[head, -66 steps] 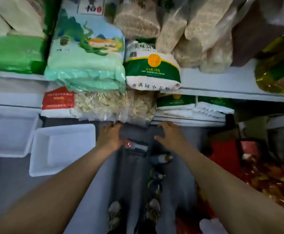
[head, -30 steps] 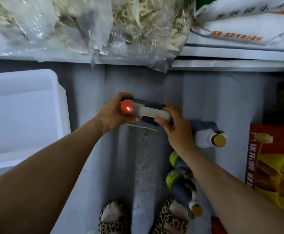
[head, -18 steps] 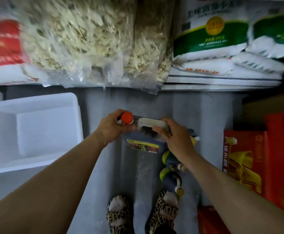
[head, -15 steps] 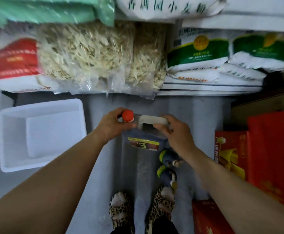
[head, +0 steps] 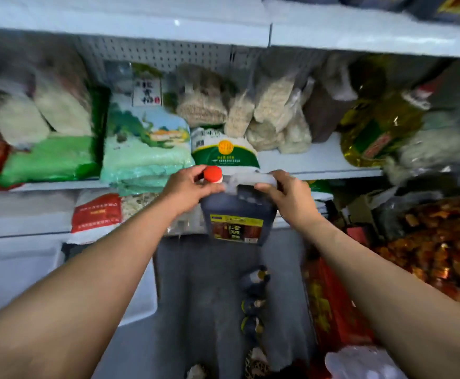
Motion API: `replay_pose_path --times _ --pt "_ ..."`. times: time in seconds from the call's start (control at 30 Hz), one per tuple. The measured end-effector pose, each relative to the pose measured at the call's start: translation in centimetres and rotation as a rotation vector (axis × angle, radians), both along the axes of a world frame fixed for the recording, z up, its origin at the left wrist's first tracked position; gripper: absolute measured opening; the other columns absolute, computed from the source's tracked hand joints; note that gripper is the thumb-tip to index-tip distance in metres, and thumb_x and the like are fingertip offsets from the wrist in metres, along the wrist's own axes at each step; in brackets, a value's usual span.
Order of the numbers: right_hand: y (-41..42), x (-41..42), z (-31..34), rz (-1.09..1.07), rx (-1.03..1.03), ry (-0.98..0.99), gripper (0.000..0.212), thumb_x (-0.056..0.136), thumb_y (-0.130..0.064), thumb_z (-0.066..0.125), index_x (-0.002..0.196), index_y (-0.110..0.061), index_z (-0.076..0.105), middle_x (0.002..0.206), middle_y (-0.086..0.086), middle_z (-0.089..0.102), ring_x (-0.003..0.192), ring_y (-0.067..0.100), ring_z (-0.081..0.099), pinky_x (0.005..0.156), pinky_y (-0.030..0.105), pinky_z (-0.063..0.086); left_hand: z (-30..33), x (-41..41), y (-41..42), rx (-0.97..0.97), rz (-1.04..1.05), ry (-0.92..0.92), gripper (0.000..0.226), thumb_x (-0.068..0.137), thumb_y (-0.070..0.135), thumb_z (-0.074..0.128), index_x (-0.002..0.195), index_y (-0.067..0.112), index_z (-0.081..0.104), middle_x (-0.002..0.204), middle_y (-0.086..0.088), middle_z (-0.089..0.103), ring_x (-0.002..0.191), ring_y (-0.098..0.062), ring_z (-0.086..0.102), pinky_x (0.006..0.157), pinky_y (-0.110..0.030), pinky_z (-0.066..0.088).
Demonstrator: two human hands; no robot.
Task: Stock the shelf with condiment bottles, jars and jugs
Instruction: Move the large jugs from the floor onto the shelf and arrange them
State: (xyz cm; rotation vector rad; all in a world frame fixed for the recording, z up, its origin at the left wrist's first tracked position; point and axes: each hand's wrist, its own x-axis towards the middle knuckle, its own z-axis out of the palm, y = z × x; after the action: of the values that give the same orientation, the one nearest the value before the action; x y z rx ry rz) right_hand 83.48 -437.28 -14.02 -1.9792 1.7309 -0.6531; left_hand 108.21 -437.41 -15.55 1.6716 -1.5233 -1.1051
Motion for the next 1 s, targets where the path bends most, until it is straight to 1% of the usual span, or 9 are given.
replay_pose_path --times 0.1,0.27,0.43,0.5,0.6,0.67,0.77,0.93,1.0 --pt "-0.5 -1.0 8.0 -0.03 -0.109 0.003 0.04 0.09 -0.057 0.058 0.102 -0.019 0.064 0.085 0.011 0.07 0.09 0.037 0.062 0.068 0.042 0.044 8.2 -1.0 -1.1 -0.153 -0.007 0.001 0.054 0.071 0.047 0.082 0.119 0.03 0.067 0.115 0.005 0.07 0.108 -0.017 0.062 0.096 -0.034 0.05" --pt "-2.0 -3.8 18.9 -0.05 -0.295 0.009 0.041 0.091 -0.057 0.057 0.104 -0.019 0.065 0.093 0.011 0.072 0.094 0.036 0.064 0.077 0.046 0.05 19.2 -3.9 -3.4 -0.318 -0.06 0.004 0.042 0.072 0.044 0.083 0.108 0.029 0.068 0.108 -0.001 0.072 0.106 -0.028 0.065 0.092 -0.047 0.053" --pt "-5.1 -8.5 25.8 -0.069 -0.395 -0.063 0.038 0.091 -0.053 0.06 0.103 -0.017 0.066 0.097 0.009 0.072 0.096 0.033 0.063 0.079 0.041 0.048 27.1 -8.5 -6.6 -0.468 -0.04 -0.127 0.045 0.068 0.065 0.074 0.106 0.042 0.067 0.109 0.01 0.071 0.102 -0.017 0.063 0.092 -0.037 0.051" --pt "-7.0 -11.5 27.8 -0.064 -0.418 -0.087 0.039 0.091 -0.052 0.06 0.102 -0.015 0.067 0.098 0.008 0.072 0.097 0.031 0.063 0.083 0.044 0.049 29.3 -11.6 -8.8 -0.481 -0.083 -0.093 0.038 0.071 0.061 0.075 0.101 0.039 0.069 0.102 0.011 0.072 0.099 -0.017 0.066 0.089 -0.041 0.053" --pt "-9.8 -15.0 29.7 -0.036 -0.415 -0.106 0.039 0.091 -0.053 0.06 0.104 -0.017 0.068 0.099 0.003 0.073 0.097 0.025 0.064 0.085 0.045 0.05 31.1 -14.9 -11.6 -0.459 -0.101 -0.043 0.046 0.073 0.054 0.078 0.108 0.026 0.069 0.098 0.002 0.073 0.096 -0.025 0.068 0.081 -0.051 0.057" --pt "-12.3 -18.2 31.0 -0.028 -0.421 -0.119 0.032 0.09 -0.053 0.061 0.101 -0.024 0.067 0.096 -0.003 0.072 0.094 0.02 0.064 0.08 0.039 0.05 32.2 -18.0 -13.9 -0.478 -0.074 -0.05 0.045 0.072 0.056 0.078 0.107 0.029 0.069 0.096 0.002 0.073 0.094 -0.024 0.068 0.078 -0.049 0.059" --pt "-16.2 -23.2 33.2 -0.009 -0.424 -0.102 0.022 0.09 -0.052 0.062 0.093 -0.03 0.063 0.087 -0.006 0.069 0.086 0.016 0.063 0.072 0.034 0.047 34.1 -23.0 -17.4 -0.489 -0.06 -0.048 0.03 0.07 0.055 0.079 0.09 0.034 0.071 0.085 0.007 0.073 0.087 -0.02 0.069 0.074 -0.047 0.06" --pt "-22.4 -31.8 36.3 0.002 -0.429 -0.086 0.024 0.091 -0.05 0.062 0.087 -0.026 0.065 0.08 -0.004 0.069 0.076 0.013 0.061 0.07 0.035 0.05 36.8 -31.6 -23.2 -0.536 -0.033 -0.109 0.039 0.071 0.061 0.076 0.093 0.029 0.071 0.088 0.008 0.073 0.089 -0.021 0.068 0.077 -0.037 0.055" --pt "-24.6 -35.0 37.0 0.008 -0.439 -0.064 0.029 0.092 -0.048 0.061 0.09 -0.02 0.067 0.083 0.0 0.07 0.08 0.016 0.063 0.074 0.037 0.051 37.4 -34.8 -25.4 -0.547 -0.024 -0.127 0.043 0.069 0.062 0.075 0.095 0.027 0.071 0.09 0.006 0.073 0.091 -0.02 0.067 0.081 -0.037 0.055"
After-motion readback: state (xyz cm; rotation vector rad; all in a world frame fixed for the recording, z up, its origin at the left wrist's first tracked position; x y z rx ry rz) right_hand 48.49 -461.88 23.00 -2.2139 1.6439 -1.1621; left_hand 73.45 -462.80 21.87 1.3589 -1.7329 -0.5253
